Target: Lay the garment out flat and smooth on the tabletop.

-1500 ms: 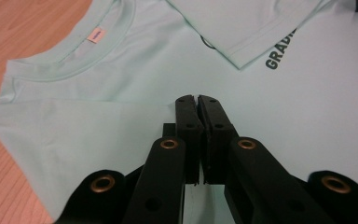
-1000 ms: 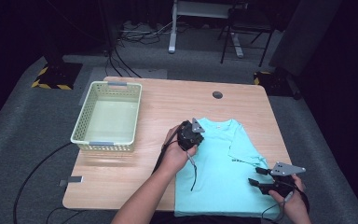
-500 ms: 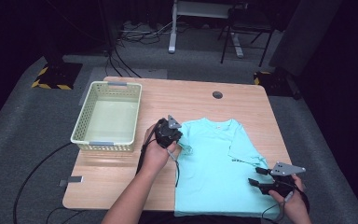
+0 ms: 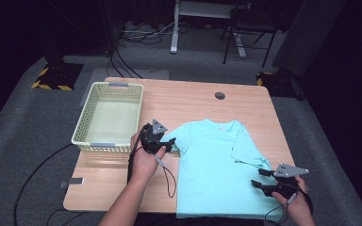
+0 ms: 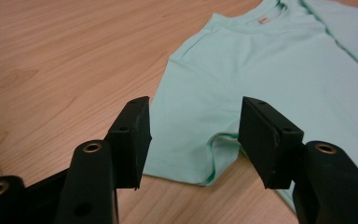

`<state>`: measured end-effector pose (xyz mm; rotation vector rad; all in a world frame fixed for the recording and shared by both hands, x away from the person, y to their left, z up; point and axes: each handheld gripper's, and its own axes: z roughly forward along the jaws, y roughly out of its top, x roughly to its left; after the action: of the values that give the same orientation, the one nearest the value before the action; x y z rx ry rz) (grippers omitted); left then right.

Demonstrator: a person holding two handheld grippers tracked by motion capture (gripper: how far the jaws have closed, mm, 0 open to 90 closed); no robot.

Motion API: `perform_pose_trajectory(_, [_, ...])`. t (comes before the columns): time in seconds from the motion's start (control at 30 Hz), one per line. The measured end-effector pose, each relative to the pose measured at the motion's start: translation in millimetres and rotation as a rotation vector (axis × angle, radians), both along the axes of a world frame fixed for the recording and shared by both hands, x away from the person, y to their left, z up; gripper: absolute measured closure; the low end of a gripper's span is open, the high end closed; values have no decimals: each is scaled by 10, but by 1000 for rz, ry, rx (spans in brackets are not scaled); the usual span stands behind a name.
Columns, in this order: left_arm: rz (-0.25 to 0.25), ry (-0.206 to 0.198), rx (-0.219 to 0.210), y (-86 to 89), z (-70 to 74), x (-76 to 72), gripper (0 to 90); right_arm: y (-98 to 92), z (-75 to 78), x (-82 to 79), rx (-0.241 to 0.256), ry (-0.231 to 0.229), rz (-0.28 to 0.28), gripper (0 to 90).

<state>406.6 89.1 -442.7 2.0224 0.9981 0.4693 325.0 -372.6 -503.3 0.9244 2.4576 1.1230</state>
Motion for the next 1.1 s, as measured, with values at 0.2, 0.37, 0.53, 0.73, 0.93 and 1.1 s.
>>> perform_pose_trajectory(0.2, [-20, -26, -19, -96, 58, -101, 401, 0, 0, 0, 0, 0, 0, 394])
perform_pose_trajectory(0.37, [-60, -43, -2, -196, 89, -219, 391, 4, 3, -5, 5, 4, -5, 391])
perform_pose_trajectory(0.53, [-92, -46, 21, -280, 75, -357, 380, 17, 87, 15, -2, 10, 2, 432])
perform_pose_trajectory(0.73, [-119, -43, 31, -350, 20, -468, 378, 42, 264, 88, 14, -14, 14, 449])
perform_pose_trajectory(0.93, [-148, -24, 39, -430, -104, -577, 372, 113, 407, 209, -11, -30, 35, 464])
perform_pose_trajectory(1.1, [-170, 6, 45, -485, -242, -636, 372, 201, 458, 321, -45, -24, 39, 473])
